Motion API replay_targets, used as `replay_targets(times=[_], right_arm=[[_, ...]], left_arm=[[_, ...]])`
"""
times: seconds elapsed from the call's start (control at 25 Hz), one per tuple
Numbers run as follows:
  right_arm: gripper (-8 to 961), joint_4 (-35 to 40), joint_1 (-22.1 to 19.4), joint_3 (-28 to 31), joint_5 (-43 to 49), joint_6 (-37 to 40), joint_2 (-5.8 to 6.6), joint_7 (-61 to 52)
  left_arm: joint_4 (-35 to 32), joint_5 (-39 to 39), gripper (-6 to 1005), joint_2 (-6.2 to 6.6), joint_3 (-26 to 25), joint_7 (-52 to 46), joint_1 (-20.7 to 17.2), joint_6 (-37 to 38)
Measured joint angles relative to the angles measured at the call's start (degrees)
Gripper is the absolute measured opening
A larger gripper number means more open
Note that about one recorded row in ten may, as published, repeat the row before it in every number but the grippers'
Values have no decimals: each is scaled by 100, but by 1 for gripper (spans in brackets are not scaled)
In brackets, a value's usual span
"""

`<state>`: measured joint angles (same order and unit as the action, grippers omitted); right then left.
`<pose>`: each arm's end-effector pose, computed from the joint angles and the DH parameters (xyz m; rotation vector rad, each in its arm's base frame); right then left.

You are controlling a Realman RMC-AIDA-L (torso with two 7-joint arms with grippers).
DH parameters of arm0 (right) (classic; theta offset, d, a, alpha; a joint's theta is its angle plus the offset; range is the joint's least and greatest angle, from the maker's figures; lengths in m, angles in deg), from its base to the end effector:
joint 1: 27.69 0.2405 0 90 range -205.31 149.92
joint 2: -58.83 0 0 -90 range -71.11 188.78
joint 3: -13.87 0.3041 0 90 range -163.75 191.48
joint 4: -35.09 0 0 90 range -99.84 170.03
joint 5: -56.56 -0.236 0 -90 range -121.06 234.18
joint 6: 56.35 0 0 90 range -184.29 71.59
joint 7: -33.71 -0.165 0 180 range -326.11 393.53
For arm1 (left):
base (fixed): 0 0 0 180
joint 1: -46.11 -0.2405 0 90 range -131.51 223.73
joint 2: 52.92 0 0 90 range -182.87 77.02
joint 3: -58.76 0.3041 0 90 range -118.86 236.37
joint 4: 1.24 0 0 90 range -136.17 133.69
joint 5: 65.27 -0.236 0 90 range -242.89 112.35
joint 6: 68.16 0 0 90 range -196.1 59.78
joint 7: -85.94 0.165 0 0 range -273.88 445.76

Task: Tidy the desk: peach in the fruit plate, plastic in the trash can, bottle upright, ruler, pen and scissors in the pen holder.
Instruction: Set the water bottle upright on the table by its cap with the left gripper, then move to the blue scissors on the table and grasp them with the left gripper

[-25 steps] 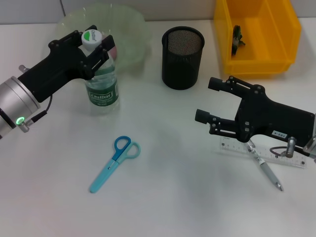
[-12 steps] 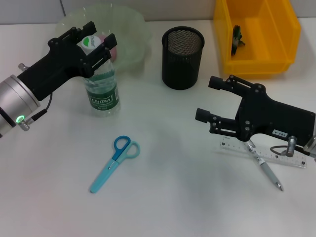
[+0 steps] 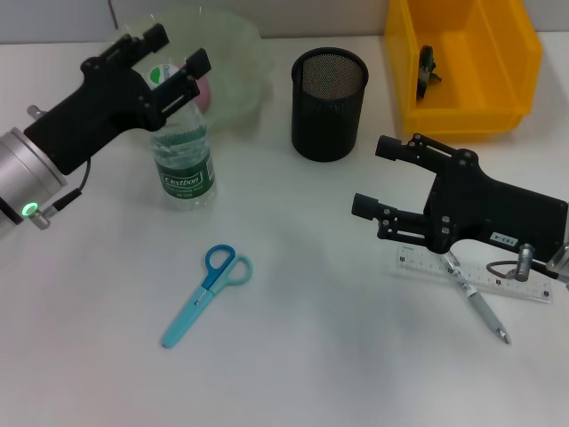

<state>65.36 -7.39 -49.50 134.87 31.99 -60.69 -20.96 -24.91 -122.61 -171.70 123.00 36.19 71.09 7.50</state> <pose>0.2968 0.3302 -0.0705 -2.5431 0.3018 1.0605 -0.3017 0.3940 -0.0451 -2.1587 -0.4344 -1.0678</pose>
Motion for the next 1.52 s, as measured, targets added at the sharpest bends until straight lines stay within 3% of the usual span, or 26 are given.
replay_targets(times=[0.24, 0.68, 0.96, 1.0, 1.16, 1.2, 1.52], right_arm=[[819, 5, 0, 0, 0, 17, 9, 0], [818, -21, -72, 135, 0, 218, 19, -95], [818, -28, -270, 381, 40, 692, 37, -50], [818, -12, -312, 397, 94, 850, 56, -49], [818, -25, -363, 398, 152, 1089, 93, -49], [818, -33, -405, 398, 216, 1218, 111, -34], [818, -38, -512, 643, 474, 1251, 114, -13]], left_arm=[[-86, 86, 757, 18, -19, 57, -115, 377], [-528, -74, 790, 41, 115, 17, -387, 1247], [-1427, -439, 787, 44, 271, -1022, -587, 716], [-1834, -980, 786, 56, 312, -1541, -595, 511], [-2380, -1844, 786, 59, 316, -2288, -581, 430], [-2883, -2535, 786, 59, 307, -2978, -553, 473], [-4463, -4252, 785, 57, 264, -5131, -511, 826]])
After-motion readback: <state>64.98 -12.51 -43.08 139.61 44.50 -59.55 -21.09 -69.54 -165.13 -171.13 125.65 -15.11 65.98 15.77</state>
